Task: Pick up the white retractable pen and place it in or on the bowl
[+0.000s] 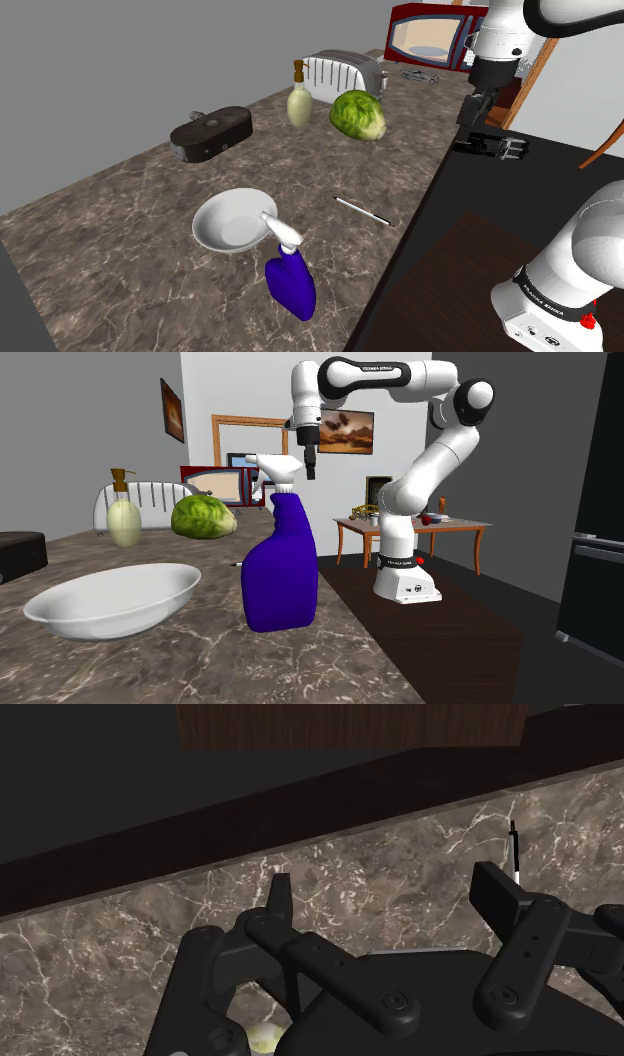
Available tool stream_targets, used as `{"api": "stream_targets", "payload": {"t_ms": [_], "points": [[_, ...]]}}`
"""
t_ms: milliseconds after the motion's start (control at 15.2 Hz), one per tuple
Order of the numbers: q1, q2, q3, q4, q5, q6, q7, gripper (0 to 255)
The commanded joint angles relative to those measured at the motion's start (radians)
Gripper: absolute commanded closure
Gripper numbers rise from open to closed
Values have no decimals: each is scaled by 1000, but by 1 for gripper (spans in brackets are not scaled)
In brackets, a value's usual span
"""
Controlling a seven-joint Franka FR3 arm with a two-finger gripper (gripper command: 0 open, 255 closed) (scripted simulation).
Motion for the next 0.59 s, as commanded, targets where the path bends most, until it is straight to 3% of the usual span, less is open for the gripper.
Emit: {"api": "stream_targets", "payload": {"t_ms": [0, 528], "points": [[0, 0, 0, 0, 0, 0, 0, 0], [74, 167, 15, -75, 124, 274, -15, 0]]}}
